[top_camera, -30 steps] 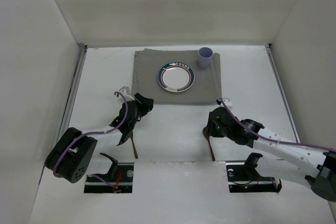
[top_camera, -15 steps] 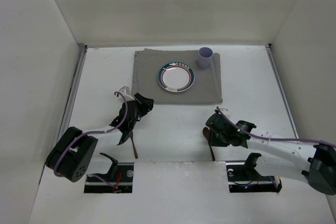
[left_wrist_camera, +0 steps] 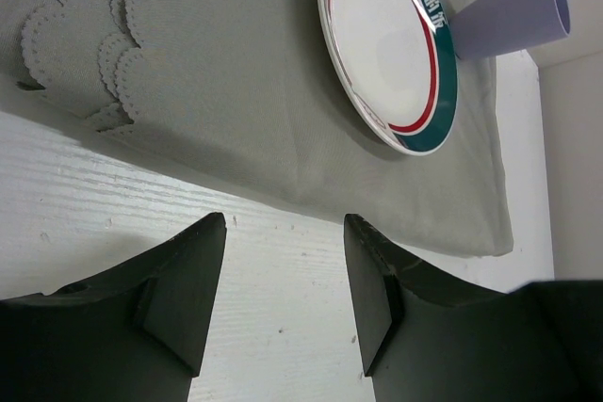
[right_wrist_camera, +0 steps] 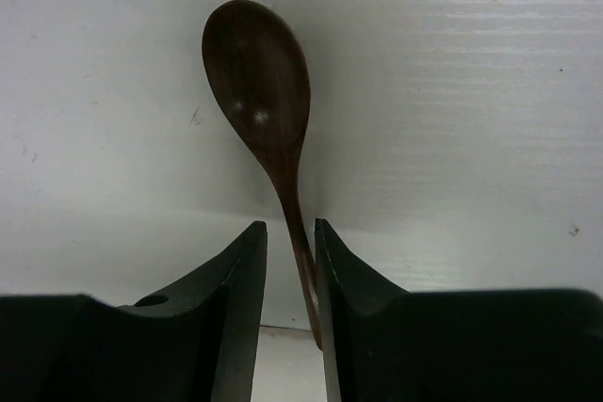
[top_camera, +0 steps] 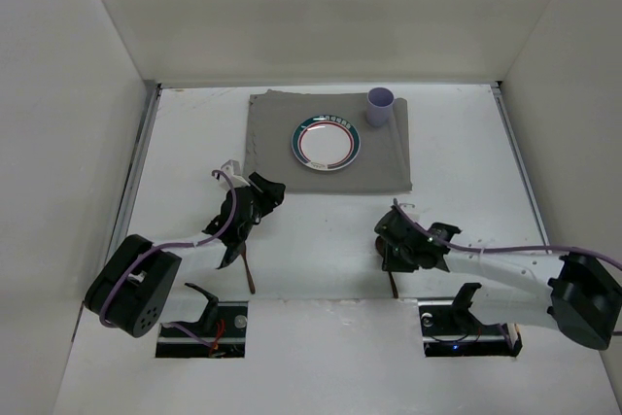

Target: Set the dinner table for one person

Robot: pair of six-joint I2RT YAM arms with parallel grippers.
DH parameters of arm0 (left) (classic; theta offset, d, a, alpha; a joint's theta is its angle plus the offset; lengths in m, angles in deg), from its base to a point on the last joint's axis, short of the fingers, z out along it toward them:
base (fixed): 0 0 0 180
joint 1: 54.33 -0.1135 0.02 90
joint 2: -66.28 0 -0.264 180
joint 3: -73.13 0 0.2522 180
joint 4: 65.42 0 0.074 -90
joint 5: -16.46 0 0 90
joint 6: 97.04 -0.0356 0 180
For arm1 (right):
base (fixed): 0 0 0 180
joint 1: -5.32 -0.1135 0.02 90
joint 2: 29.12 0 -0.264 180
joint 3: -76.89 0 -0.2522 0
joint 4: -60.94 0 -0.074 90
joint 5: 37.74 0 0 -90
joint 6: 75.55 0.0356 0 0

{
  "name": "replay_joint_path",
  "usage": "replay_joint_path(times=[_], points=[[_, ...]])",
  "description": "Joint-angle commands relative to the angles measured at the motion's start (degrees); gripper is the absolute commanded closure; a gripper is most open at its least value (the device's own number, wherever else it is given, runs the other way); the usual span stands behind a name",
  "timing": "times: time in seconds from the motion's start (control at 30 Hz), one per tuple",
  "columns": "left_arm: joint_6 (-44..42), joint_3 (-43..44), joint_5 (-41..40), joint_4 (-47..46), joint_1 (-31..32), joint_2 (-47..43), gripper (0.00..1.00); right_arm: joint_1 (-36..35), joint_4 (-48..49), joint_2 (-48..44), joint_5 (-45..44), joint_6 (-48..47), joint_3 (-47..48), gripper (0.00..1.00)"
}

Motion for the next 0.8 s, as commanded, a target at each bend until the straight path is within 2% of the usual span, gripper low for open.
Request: replay_joint_path(times=[0.0,0.17,0.3,0.37,0.47,0.57,0.77], points=[[0.7,0.4,0.6,-3.2,-0.4,-0.3,0.49,0.2,3.1,1.4,0.2,0.1,-0.3,0.68],[0.6,0.5,0.4,-3.2,-0.3,-0.1,0.49,0.2,1.9,3.3,-0.5,1.0,1.0,0.72],[0.5,0.2,0.1,-3.2,-0.4,-0.9,0.49,0.2,1.5,4.8,-1.0,0.0,2.3,0.88],[0.5,0.2,0.1,-3.2,-0.4,-0.6,0.49,0.3,1.1,3.7,-2.1,0.2,3.5,0.92],[0.8,0.2,0.6,-3.2,-0.9,-0.5,0.49,1.8,1.7,1.5,-3.1,-1.8,7.0,0.93],[0.2,0.5,-0.1,-3.2,-0.1,-0.3,0.49,6.6,2.5,1.4,-4.3,-8.0,12.5,0.93],[0.2,0.4,0.0,-3.2,0.1,-0.7,0.49,16.4,11.8,10.2,-4.5,-20.4,24.0,0.9]])
